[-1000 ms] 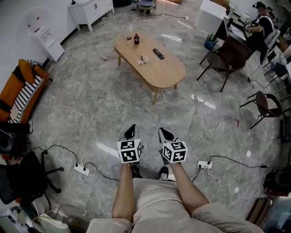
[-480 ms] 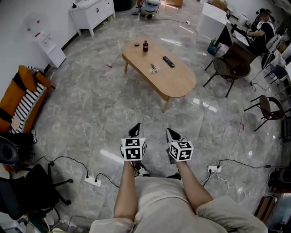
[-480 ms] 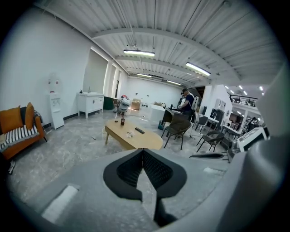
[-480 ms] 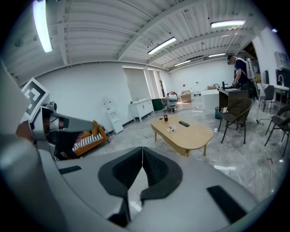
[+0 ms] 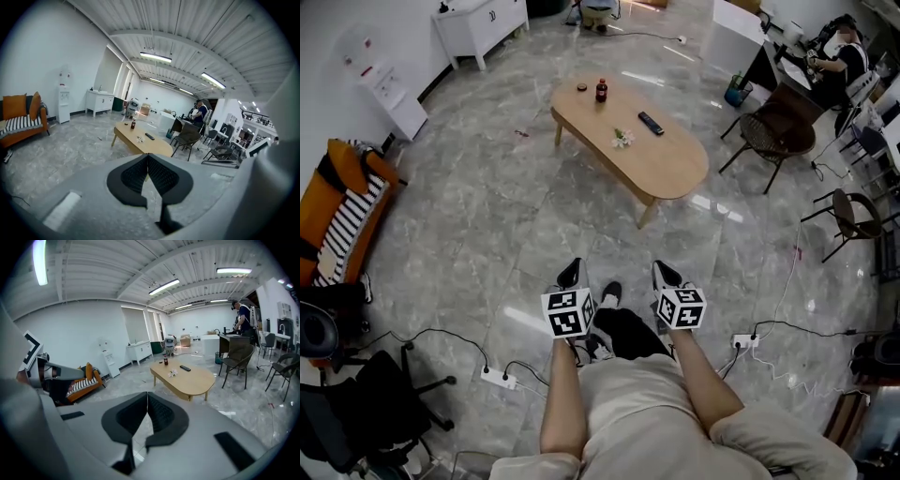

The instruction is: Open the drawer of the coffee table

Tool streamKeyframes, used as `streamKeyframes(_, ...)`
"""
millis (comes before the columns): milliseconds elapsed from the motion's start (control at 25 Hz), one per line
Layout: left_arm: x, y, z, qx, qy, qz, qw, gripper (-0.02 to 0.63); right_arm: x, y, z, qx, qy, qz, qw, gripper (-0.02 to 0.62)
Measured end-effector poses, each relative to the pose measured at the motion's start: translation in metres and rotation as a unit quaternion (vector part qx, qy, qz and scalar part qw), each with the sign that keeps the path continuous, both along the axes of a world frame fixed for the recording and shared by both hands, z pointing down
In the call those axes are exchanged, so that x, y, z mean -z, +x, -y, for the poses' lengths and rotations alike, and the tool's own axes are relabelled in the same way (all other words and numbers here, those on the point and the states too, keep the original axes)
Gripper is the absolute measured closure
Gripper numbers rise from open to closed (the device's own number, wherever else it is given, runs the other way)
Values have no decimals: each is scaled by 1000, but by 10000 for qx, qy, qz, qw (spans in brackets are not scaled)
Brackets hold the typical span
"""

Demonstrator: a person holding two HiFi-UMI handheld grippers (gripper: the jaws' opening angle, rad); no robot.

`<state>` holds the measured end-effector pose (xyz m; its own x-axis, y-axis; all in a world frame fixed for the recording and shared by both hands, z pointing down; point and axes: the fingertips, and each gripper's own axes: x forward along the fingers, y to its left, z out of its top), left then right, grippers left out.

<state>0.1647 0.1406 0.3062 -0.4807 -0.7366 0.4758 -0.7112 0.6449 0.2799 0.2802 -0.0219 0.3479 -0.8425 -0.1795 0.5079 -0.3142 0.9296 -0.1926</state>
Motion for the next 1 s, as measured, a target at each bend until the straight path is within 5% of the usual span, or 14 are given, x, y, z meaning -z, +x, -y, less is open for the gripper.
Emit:
streamKeyframes(520,6,-109,-15,249,-106,105,9996,595,1,-137,0,-3,42,236,9997,578)
streamKeyframes(1000,23,-218,106,-872,-508,328,9944,595,9,-249,88,-1066,-510,552,9915,578)
